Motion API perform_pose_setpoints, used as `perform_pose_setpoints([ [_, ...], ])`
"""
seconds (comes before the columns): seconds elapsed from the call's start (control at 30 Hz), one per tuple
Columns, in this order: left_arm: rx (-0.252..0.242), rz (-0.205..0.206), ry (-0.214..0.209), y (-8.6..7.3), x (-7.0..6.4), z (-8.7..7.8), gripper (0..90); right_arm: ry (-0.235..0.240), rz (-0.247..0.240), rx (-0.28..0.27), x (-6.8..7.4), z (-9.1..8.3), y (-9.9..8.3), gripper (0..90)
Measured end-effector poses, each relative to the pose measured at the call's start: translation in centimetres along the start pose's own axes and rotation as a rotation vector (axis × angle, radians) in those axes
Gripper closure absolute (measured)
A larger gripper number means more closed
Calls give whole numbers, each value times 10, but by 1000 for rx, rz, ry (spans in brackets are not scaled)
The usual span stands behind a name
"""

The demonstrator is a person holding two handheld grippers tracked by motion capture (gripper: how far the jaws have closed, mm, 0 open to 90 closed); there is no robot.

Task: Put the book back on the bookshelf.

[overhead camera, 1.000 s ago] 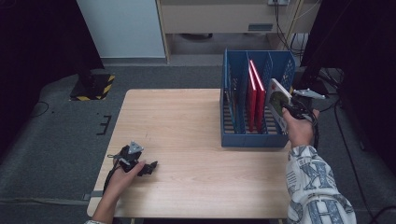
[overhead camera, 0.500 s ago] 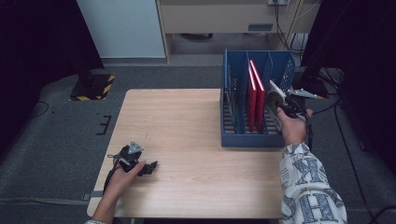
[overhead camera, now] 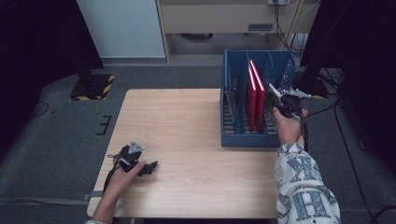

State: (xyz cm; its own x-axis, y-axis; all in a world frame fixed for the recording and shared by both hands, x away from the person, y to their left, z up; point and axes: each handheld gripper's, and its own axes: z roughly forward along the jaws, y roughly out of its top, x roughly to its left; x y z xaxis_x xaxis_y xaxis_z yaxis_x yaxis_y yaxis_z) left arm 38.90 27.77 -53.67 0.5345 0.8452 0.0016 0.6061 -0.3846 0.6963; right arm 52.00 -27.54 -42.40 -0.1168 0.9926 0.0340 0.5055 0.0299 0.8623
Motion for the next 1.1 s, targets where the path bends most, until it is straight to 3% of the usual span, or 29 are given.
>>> perform_pose_setpoints([
  [0.37,0,1,-1,0,0,0,0,-10,6,19,-1,9,-1,756],
  [1.1,-1,1,-2,0,0,0,0,-20,-39,89,8,14,-10,752],
])
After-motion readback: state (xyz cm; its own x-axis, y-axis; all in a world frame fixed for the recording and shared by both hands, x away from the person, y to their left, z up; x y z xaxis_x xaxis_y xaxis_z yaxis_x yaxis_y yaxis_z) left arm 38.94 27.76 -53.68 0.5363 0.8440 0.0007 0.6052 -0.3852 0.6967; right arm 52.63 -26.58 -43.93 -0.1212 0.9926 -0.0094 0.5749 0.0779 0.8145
